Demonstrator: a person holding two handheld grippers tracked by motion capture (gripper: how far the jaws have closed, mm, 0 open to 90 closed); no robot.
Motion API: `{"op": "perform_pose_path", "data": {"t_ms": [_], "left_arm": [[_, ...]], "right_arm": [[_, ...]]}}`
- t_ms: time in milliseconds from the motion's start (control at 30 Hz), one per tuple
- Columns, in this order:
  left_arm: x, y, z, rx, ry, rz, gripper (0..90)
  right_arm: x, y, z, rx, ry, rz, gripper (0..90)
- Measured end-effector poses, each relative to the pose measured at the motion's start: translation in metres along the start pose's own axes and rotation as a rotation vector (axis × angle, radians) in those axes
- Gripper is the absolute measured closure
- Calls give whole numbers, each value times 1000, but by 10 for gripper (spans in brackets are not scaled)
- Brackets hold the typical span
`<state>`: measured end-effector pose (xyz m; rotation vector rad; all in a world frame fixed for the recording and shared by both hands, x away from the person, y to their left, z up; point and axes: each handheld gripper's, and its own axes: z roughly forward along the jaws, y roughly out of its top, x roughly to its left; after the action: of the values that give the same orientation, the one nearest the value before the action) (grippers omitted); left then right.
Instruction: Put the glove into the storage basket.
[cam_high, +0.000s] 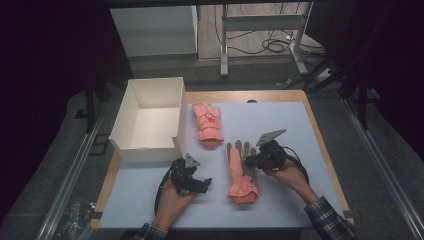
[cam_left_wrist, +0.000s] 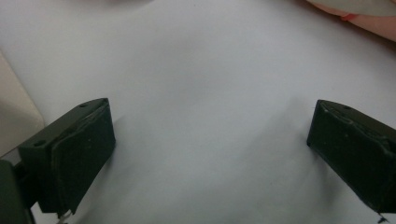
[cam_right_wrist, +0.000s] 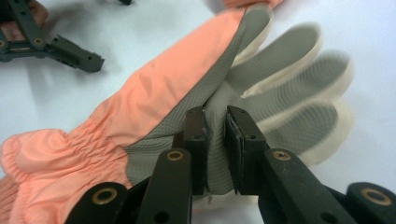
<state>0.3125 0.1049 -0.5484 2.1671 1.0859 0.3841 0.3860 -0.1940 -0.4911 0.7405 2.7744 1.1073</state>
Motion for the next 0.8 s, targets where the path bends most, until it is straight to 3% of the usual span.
{"op": "perform_pose_path", "data": {"t_ms": [233,400,700,800], "left_arm": [[-1,0,0,-7,1,-6,10],[0,0,0,-1,2,4,10],[0,0,0,-3,0,0,10],[0,0,0,-2,1,2,10]], "right_arm": [[-3,16,-12,-55,-61,-25,677],[-8,36,-11,-79,-89,-17,615],[-20,69,11,-99,-107,2,555],[-25,79,23,-78,-121,33,513]]}}
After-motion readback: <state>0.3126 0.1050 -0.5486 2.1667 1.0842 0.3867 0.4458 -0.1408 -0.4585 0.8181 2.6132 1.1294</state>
